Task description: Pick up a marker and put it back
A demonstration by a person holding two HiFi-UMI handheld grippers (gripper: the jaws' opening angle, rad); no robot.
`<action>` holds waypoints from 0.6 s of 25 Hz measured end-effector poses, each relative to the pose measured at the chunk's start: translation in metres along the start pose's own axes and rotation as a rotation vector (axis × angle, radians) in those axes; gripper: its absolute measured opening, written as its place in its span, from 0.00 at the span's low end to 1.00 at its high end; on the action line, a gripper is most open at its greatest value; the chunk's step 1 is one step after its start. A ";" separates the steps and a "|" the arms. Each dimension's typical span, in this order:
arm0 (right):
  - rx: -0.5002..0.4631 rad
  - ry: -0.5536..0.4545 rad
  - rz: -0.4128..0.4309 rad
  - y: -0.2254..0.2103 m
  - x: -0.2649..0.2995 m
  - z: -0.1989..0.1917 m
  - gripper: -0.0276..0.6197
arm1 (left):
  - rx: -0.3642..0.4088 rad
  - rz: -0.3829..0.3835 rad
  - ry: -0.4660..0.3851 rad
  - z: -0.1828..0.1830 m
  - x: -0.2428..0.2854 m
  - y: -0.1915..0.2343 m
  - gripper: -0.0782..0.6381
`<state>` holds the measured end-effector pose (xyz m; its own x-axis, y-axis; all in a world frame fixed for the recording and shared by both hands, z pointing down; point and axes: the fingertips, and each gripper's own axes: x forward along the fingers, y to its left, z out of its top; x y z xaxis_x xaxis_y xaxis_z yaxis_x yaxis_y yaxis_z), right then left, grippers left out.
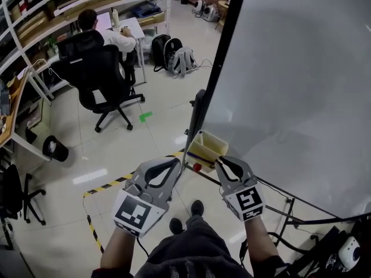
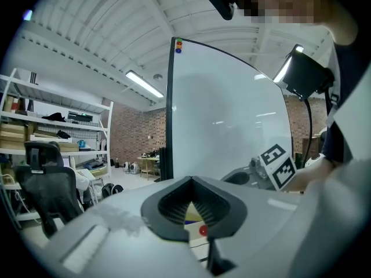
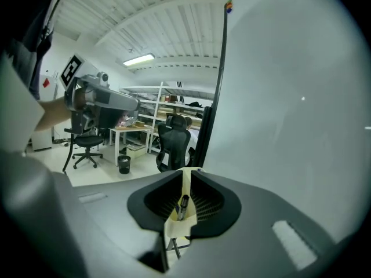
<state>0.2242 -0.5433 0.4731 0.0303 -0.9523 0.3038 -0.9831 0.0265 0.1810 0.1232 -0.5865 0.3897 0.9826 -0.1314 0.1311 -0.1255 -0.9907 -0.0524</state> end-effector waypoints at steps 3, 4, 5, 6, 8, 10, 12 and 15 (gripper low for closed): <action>-0.002 -0.038 -0.014 -0.003 -0.004 0.014 0.11 | 0.028 -0.006 0.006 0.001 -0.003 -0.002 0.12; -0.007 -0.055 -0.014 -0.002 -0.005 0.023 0.11 | 0.039 -0.008 0.010 0.003 -0.004 -0.002 0.12; -0.017 -0.073 -0.012 -0.001 -0.007 0.032 0.11 | 0.042 -0.006 0.004 0.007 -0.006 -0.002 0.12; -0.026 -0.089 -0.008 0.001 -0.008 0.041 0.11 | 0.039 0.001 -0.009 0.012 -0.007 -0.001 0.12; -0.040 -0.120 0.003 0.004 -0.007 0.060 0.11 | 0.037 0.015 -0.033 0.022 -0.009 0.004 0.12; -0.058 -0.156 0.017 0.008 -0.006 0.080 0.11 | 0.057 0.026 -0.047 0.030 -0.011 0.009 0.12; -0.077 -0.197 0.034 0.014 -0.006 0.103 0.11 | 0.069 0.039 -0.074 0.044 -0.015 0.013 0.12; -0.124 -0.268 0.078 0.029 -0.010 0.140 0.06 | 0.077 0.068 -0.129 0.069 -0.026 0.016 0.12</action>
<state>0.1698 -0.5754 0.3445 -0.1095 -0.9917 0.0671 -0.9506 0.1242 0.2845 0.1050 -0.5964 0.3176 0.9822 -0.1880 -0.0032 -0.1868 -0.9733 -0.1331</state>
